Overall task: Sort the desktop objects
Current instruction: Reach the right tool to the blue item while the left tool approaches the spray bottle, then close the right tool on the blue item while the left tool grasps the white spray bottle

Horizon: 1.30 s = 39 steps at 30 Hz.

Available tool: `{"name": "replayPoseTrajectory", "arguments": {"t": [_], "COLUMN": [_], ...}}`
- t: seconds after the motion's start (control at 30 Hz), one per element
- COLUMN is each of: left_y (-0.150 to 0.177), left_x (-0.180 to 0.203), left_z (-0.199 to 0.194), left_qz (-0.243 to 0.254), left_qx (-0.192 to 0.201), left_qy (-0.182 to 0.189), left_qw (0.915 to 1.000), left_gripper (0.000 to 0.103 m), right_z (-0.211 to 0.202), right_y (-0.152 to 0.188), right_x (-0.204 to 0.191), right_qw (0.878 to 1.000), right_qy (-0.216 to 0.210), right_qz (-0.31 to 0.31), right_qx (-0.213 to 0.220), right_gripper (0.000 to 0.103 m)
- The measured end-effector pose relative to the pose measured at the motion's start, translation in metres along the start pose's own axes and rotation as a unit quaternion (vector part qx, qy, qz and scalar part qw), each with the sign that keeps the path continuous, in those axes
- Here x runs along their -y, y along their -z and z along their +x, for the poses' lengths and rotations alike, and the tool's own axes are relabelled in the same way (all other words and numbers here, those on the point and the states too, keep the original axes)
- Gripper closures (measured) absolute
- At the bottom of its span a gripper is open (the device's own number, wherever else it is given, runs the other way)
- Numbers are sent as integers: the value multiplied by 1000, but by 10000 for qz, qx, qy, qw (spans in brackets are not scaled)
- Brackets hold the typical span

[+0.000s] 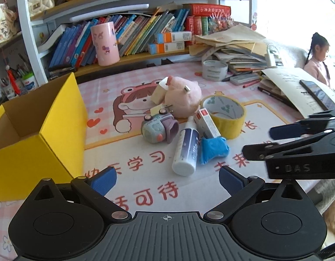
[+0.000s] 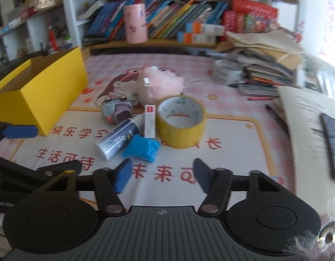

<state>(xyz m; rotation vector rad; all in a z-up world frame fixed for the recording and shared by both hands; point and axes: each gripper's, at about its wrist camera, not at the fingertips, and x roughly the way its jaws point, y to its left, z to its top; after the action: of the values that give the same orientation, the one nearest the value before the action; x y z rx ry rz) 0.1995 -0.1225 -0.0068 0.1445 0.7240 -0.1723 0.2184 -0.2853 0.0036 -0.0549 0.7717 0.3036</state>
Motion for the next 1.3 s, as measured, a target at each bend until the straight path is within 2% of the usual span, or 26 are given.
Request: {"name": "replayPoseTrajectory", "arguments": {"t": [0.23, 0.37, 0.47, 0.5, 0.53, 0.67, 0.83, 0.93, 0.97, 1.03, 1.17, 1.2, 1.3], "left_y": [-6, -9, -11, -12, -12, -16, -23, -26, -28, -30, -33, -33, -30], "left_x": [3, 6, 7, 7, 7, 13, 19, 21, 21, 21, 24, 25, 26], "left_z": [8, 11, 15, 16, 19, 30, 56, 74, 80, 90, 100, 102, 104], "left_qz": [20, 30, 12, -24, -61, -87, -204, -277, -300, -349, -335, -332, -385], "left_qx": [-180, -256, -349, -379, -406, -494, -606, -690, -728, -786, -820, -831, -748], "left_qy": [-305, -417, -463, -448, -418, -288, -161, -127, -125, -92, -22, 11, 67], "left_qw": [9994, 9988, 9983, 9983, 9983, 9983, 9978, 9971, 9968, 9962, 9961, 9960, 9964], "left_gripper": [2, 2, 7, 7, 8, 9, 10, 21, 28, 32, 46, 52, 60], "right_z": [41, 63, 79, 82, 83, 79, 61, 48, 44, 39, 34, 33, 34], "right_y": [-17, -23, -24, -24, -24, -26, -27, -26, -26, -26, -24, -24, -24], "right_x": [6, 5, 4, 5, 5, 13, 37, 52, 55, 61, 65, 66, 68], "right_qw": [9976, 9955, 9938, 9932, 9929, 9904, 9918, 9934, 9941, 9949, 9954, 9954, 9950], "right_qy": [-581, -755, -871, -922, -963, -1152, -1023, -906, -855, -784, -666, -656, -676], "right_qz": [-169, -234, -252, -257, -320, -430, -548, -496, -497, -505, -614, -632, -646], "right_qx": [-342, -518, -646, -664, -624, -628, -527, -494, -455, -393, -310, -306, -351], "right_gripper": [51, 51, 51, 54, 60, 64, 65, 65, 65, 65, 65, 65, 66]}}
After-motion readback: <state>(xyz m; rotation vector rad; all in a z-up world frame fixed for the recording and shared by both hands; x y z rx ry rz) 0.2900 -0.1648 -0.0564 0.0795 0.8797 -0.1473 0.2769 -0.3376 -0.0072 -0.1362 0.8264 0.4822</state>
